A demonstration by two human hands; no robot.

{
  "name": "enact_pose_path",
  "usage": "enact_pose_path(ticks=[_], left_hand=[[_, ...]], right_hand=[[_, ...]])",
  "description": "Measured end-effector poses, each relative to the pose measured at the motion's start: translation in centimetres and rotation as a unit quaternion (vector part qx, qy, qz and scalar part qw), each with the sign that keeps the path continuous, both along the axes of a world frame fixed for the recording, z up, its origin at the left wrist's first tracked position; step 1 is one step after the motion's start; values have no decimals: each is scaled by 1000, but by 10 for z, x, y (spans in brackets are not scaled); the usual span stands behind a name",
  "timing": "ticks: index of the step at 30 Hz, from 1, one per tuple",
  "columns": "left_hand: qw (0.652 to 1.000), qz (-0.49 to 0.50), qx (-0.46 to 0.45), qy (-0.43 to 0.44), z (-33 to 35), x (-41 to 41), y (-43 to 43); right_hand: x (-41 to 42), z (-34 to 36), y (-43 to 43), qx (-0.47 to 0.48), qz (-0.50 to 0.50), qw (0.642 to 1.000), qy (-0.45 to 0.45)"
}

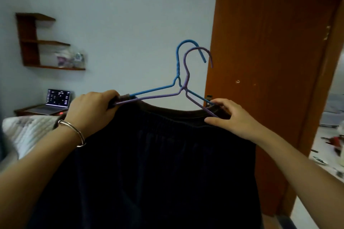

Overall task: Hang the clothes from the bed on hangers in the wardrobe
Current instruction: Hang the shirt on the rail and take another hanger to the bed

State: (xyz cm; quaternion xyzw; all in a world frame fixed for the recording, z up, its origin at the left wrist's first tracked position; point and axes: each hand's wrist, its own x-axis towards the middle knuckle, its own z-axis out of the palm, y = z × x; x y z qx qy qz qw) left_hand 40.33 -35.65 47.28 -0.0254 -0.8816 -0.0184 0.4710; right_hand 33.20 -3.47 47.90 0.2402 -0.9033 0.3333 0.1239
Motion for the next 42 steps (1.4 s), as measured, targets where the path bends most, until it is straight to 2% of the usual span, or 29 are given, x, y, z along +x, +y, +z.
enact_pose_path(ticks=[6, 12, 17, 21, 27, 32, 36, 42], left_hand=[[997, 47, 43, -53, -24, -62, -23], [992, 25, 57, -109, -58, -147, -24], [973, 43, 95, -204, -82, -233, 2], [952, 50, 132, -272, -91, -293, 12], [942, 64, 250, -215, -136, -329, -20], [914, 170, 274, -245, -170, -327, -70], [903, 184, 297, -251, -184, -323, -126], [890, 284, 315, -163, -187, -287, -243]], right_hand=[[-94, -20, -35, 33, 18, 999, 29], [-208, -68, -48, 24, 22, 998, 48], [-309, -105, -36, -21, 34, 999, 1], [-376, -109, -40, -7, 63, 998, 1], [-439, -112, -101, 16, 124, 992, 35], [-461, -138, -186, 50, 192, 979, 41], [-474, -162, -269, 66, 237, 969, 19], [-481, -165, -429, 58, 355, 933, -2]])
